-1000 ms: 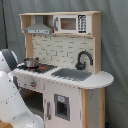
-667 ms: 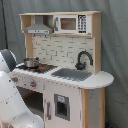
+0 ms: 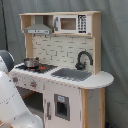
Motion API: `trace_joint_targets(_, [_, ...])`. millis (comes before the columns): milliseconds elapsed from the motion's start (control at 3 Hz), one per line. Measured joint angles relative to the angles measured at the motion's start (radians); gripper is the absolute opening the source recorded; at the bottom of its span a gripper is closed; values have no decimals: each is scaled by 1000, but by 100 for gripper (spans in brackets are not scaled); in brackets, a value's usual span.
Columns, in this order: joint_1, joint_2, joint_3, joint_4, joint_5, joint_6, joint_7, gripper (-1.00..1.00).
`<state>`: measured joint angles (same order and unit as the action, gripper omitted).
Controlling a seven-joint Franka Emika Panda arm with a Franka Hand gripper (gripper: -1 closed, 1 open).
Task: Play with the kitchen
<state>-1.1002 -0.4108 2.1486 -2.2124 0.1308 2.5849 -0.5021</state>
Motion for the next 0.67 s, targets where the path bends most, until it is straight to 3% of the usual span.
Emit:
trace_joint_targets(333, [76,14,-73,0,-4,-13,39,-100])
trace_joint_targets(667, [99,19,-96,0,-9,-18,52,-100])
